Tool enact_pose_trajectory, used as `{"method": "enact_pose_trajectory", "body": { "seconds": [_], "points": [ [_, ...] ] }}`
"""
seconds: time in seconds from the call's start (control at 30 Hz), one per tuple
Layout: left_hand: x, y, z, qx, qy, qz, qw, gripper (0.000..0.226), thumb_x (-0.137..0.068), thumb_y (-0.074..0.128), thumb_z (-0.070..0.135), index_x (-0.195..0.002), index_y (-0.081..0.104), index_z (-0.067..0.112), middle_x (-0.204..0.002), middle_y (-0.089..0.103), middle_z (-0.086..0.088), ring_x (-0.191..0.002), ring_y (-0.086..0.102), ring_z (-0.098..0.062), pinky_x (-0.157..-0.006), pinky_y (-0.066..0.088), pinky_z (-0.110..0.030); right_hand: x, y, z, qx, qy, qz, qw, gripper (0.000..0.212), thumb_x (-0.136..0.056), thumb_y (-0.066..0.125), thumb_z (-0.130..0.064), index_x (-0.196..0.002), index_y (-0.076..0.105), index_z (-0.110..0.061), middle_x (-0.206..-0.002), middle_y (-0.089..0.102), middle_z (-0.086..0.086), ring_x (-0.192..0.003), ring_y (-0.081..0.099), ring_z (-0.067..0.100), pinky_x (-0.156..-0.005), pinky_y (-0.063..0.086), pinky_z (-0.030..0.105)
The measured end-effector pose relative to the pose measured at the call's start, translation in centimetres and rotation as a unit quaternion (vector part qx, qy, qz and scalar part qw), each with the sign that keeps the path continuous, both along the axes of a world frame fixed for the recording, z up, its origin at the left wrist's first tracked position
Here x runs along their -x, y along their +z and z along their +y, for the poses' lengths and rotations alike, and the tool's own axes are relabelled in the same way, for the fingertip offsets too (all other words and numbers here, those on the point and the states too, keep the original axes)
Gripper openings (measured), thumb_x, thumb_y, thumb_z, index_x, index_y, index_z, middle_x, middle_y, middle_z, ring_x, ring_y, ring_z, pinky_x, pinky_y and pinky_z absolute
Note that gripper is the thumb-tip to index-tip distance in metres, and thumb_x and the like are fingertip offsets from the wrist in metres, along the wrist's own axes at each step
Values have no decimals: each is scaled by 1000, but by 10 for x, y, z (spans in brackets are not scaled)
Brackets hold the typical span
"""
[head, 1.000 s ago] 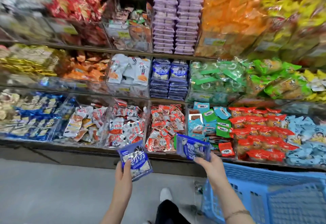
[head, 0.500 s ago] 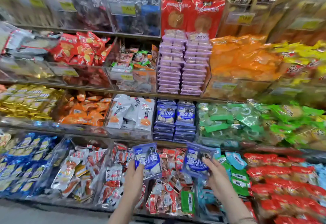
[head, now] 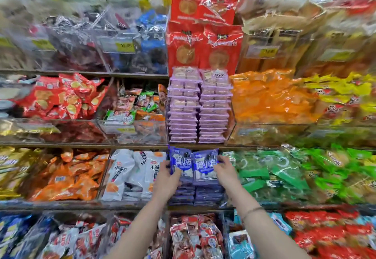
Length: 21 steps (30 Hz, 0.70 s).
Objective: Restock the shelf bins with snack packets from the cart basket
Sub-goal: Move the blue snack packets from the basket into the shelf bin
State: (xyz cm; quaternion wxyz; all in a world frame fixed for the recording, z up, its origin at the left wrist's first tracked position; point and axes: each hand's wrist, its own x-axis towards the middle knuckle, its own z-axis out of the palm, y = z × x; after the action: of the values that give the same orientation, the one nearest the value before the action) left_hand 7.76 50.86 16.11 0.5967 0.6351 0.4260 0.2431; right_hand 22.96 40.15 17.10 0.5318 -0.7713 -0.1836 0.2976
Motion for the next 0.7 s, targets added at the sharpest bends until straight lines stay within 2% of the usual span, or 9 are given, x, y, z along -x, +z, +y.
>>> {"method": "enact_pose_trajectory", "body": {
  "seconds": [0.07, 0.17, 0.2, 0.27, 0.33, 0.43, 0.57, 0.63, 0.7],
  "points": [
    [-12, -1, 16, 15, -18, 6, 1000, 39, -91, 57, 10, -125, 39, 5, -84, 60, -4, -77, 66, -25, -76, 58, -44, -8, 4, 12, 17, -9, -14, 1000, 42, -95, 49, -13, -135, 37, -7, -109, 50, 7, -75, 50, 10, -67, 37, 25],
    [-18, -9, 29, -95, -104, 110, 984, 60, -89, 63, 19, -138, 31, 7, -106, 63, -8, -105, 62, -31, -84, 48, -32, -11, -5, 20, 107, -19, -111, 988, 38, -92, 53, -8, -128, 42, -3, -106, 53, 6, -83, 50, 17, -67, 36, 22],
    [-18, -15, 31, -168, -133, 161, 964, 69, -88, 64, 24, -144, 26, 7, -123, 56, -9, -121, 53, -30, -90, 43, -28, -10, -9, 21, 128, -20, -143, 981, 37, -91, 54, -5, -126, 44, -1, -109, 55, 10, -87, 52, 20, -70, 39, 26],
    [-14, -25, 34, -331, -146, 262, 895, 82, -90, 62, 36, -152, 14, 13, -154, 22, -11, -143, 24, -28, -112, 27, -33, -6, -18, 19, 155, -4, -213, 965, 41, -90, 55, -6, -129, 43, -2, -122, 50, 14, -100, 56, 27, -84, 47, 36],
    [-9, -31, 35, -448, -159, 299, 827, 72, -94, 52, 42, -152, 15, 21, -160, 7, -7, -146, 14, -26, -116, 18, -40, -2, -27, 14, 191, 34, -327, 925, 48, -92, 55, -12, -138, 39, -10, -140, 36, 11, -120, 49, 28, -96, 46, 36],
    [-3, -39, 35, -517, -254, 285, 766, 60, -97, 38, 46, -151, 20, 28, -161, 8, -2, -147, 9, -20, -118, 7, -41, 1, -30, 4, 217, 115, -452, 857, 45, -96, 48, -30, -139, 40, -19, -150, 28, 6, -137, 29, 23, -110, 32, 33],
    [-6, -44, 37, -516, -303, 329, 731, 96, -78, 56, 67, -152, 14, 23, -161, 5, -4, -148, 3, -24, -118, 1, -46, 0, -37, -4, 282, 237, -468, 804, 91, -80, 56, -61, -150, 18, -17, -158, 12, 2, -145, 11, 19, -119, 10, 36],
    [-11, -43, 36, -533, -298, 361, 705, 100, -75, 68, 58, -150, 14, 21, -159, 8, -7, -146, 7, -27, -118, 6, -46, 0, -40, -2, 318, 256, -480, 776, 106, -73, 68, -56, -151, 9, -15, -159, 6, 4, -146, 6, 22, -119, 8, 39],
    [-17, -40, 35, -545, -292, 373, 691, 93, -76, 73, 47, -146, 19, 19, -155, 17, -10, -142, 16, -30, -118, 13, -45, 1, -42, 2, 334, 254, -505, 755, 106, -75, 74, -41, -150, 6, -13, -158, 6, 7, -146, 6, 25, -119, 11, 38]
  ]
}}
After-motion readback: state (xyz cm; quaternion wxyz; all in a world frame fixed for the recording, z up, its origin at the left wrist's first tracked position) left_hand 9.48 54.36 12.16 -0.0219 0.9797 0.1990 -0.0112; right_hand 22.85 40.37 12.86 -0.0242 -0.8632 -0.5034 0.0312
